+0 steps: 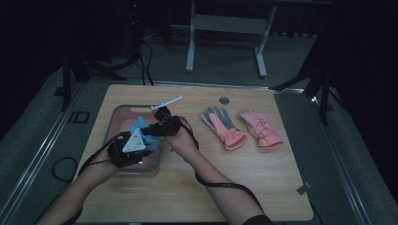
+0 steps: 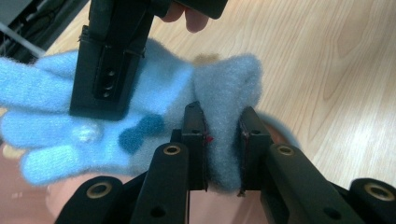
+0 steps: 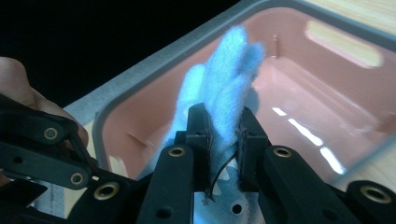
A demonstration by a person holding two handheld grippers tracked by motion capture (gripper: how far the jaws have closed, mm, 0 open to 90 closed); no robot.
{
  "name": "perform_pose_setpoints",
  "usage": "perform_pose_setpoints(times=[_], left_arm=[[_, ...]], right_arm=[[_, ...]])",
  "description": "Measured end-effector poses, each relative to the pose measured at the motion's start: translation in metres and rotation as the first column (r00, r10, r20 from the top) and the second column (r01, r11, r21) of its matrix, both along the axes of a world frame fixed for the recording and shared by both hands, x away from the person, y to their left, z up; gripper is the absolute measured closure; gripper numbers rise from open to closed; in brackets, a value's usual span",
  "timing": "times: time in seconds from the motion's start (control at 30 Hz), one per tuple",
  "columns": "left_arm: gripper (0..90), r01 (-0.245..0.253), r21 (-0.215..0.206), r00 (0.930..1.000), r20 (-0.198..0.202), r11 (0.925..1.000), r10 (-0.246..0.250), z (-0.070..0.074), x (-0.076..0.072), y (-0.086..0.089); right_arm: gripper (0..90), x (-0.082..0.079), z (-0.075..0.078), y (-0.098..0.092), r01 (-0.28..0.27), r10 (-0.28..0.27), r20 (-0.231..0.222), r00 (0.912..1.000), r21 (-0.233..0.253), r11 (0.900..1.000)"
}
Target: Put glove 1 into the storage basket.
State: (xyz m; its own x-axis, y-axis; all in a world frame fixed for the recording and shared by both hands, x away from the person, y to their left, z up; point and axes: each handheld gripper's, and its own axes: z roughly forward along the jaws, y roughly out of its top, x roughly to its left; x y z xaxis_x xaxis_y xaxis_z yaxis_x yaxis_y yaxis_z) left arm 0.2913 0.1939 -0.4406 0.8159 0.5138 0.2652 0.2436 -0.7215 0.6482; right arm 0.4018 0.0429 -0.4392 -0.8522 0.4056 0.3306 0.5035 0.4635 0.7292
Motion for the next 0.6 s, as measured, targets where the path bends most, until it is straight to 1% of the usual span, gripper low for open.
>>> perform_pose_setpoints(times=[0.03, 0.07, 0.1, 0.13, 0.17, 0.2, 0.27, 0.3, 0.33, 0.37, 0.47, 0.5, 0.53, 0.57, 0.6], left_arm=[[77.5, -0.006, 0.001, 1.0000, -0.005, 1.0000, 0.006, -0.001, 0.000, 0.004], [77.5, -0.011, 0.000, 0.9998, -0.016, 0.9999, 0.011, -0.002, 0.001, 0.007], [77.5, -0.014, 0.008, 0.9997, -0.019, 0.9999, 0.014, -0.003, 0.001, 0.010], [77.5, -0.017, 0.013, 0.9995, -0.024, 0.9998, 0.018, -0.005, 0.002, 0.013], [77.5, -0.023, 0.019, 0.9990, -0.038, 0.9995, 0.024, -0.010, 0.004, 0.016], [77.5, -0.023, 0.019, 0.9990, -0.038, 0.9995, 0.024, -0.010, 0.004, 0.016], [77.5, -0.025, 0.022, 0.9984, -0.050, 0.9994, 0.026, -0.015, 0.007, 0.018], [77.5, -0.027, 0.027, 0.9980, -0.057, 0.9993, 0.029, -0.018, 0.008, 0.019], [77.5, -0.030, 0.042, 0.9973, -0.066, 0.9987, 0.033, -0.024, 0.011, 0.021], [77.5, -0.032, 0.049, 0.9970, -0.069, 0.9983, 0.035, -0.026, 0.012, 0.021], [77.4, -0.032, 0.058, 0.9964, -0.077, 0.9978, 0.036, -0.028, 0.014, 0.021], [77.4, -0.032, 0.062, 0.9961, -0.081, 0.9976, 0.037, -0.029, 0.016, 0.021], [77.4, -0.034, 0.067, 0.9956, -0.085, 0.9972, 0.039, -0.031, 0.021, 0.020], [77.3, -0.034, 0.067, 0.9956, -0.085, 0.9972, 0.039, -0.031, 0.021, 0.020], [77.4, -0.033, 0.073, 0.9950, -0.091, 0.9968, 0.040, -0.032, 0.023, 0.019]], right_arm=[[79.1, 0.000, 0.000, 0.000, 0.000, 0.000, 0.000, 1.0000, 0.000, 1.000], [79.1, 0.001, -0.003, 0.008, -0.010, 0.010, 0.000, 0.9999, -0.003, 1.000], [79.1, 0.001, -0.003, 0.008, -0.010, 0.010, 0.000, 0.9999, -0.003, 1.000], [79.1, 0.002, -0.007, 0.013, -0.011, 0.011, -0.001, 0.9999, -0.009, 1.000], [79.0, 0.003, -0.010, 0.016, -0.008, 0.008, 0.000, 1.0000, -0.013, 1.000], [79.0, 0.003, -0.012, 0.018, -0.004, 0.004, -0.008, 1.0000, -0.016, 1.000], [79.0, 0.004, -0.015, 0.020, -0.007, 0.007, -0.007, 1.0000, -0.020, 1.000], [78.9, 0.004, -0.020, 0.023, -0.002, 0.002, 0.005, 1.0000, -0.045, 0.999], [78.9, 0.005, -0.023, 0.024, -0.002, 0.002, 0.007, 1.0000, -0.047, 0.999], [78.9, 0.006, -0.025, 0.025, -0.002, 0.002, 0.009, 1.0000, -0.058, 0.998], [78.8, 0.009, -0.029, 0.026, -0.008, 0.008, 0.004, 1.0000, -0.062, 0.998], [78.7, 0.012, -0.033, 0.028, -0.011, 0.011, -0.006, 0.9999, -0.061, 0.998], [78.7, 0.014, -0.035, 0.028, -0.006, 0.006, -0.005, 1.0000, -0.064, 0.998], [78.6, 0.016, -0.037, 0.029, 0.004, -0.005, -0.006, 1.0000, -0.069, 0.998], [78.5, 0.018, -0.039, 0.030, 0.007, -0.008, -0.017, 0.9998, -0.068, 0.998]])
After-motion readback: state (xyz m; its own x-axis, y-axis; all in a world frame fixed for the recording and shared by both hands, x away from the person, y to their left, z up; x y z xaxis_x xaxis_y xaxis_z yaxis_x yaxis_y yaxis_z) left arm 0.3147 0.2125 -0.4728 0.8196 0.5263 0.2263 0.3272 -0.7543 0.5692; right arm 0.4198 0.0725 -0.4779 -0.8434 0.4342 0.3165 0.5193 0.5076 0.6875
